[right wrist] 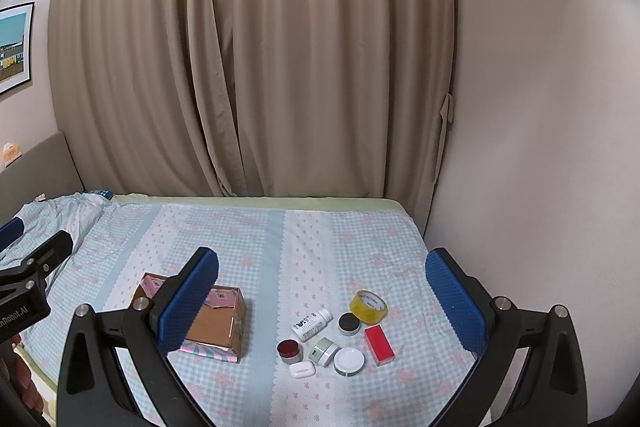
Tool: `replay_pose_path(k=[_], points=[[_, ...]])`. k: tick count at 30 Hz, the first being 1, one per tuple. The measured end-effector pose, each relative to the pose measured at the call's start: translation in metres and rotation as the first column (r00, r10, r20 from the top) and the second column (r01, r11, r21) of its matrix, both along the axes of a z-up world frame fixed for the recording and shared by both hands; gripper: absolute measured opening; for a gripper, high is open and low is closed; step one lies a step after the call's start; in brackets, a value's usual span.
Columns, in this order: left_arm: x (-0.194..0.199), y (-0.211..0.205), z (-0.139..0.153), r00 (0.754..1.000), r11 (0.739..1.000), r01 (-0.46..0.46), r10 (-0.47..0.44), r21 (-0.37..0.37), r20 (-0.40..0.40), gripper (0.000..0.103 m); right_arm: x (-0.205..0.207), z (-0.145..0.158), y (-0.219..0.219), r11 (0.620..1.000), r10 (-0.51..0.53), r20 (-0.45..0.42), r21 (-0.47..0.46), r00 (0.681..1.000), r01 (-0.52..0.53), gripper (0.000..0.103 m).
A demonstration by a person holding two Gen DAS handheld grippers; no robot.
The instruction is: Organize rigid objects
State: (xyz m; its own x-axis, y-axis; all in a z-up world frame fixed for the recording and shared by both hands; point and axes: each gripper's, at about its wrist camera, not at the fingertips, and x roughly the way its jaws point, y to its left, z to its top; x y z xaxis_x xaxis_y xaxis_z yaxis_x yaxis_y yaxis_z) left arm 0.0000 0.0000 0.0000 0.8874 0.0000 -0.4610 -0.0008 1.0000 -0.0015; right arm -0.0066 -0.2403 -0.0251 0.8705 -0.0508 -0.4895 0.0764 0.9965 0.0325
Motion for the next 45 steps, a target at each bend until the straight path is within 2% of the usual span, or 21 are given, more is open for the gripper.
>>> replay_pose_path(k=[10,27,33,41,45], points=[[-0.008,-0.003,0.004,1.000,1.000,0.003,-0.003,0.009,0.000,0.102,0.002,-0.002,-0.002,1.000,-0.001,0.008,0.000,1.000,0.001,0.103],[0.002,-0.005,0.001,1.000,0.999,-0.009,0.009,0.040,-0.007,0.102,0.002,-0.005,-0.002,1.000,0.001,0.008,0.002,1.000,-0.001,0.103],[0.003,-0.003,0.000,1.000,1.000,-0.013,0.013,0.025,-0.001,0.102,0.004,-0.004,-0.004,1.000,0.000,0.010,0.003,1.000,0.000,0.103],[0.002,-0.005,-0.002,1.000,0.999,-0.013,0.013,0.044,-0.003,0.102,0.008,-0.005,-0.005,1.000,0.002,0.009,0.007,1.000,-0.002,0.103],[0.004,-0.004,-0.004,1.000,1.000,-0.015,0.016,0.014,-0.013,0.102,0.009,-0.006,-0.005,1.000,0.004,0.006,0.006,1.000,-0.005,0.103]])
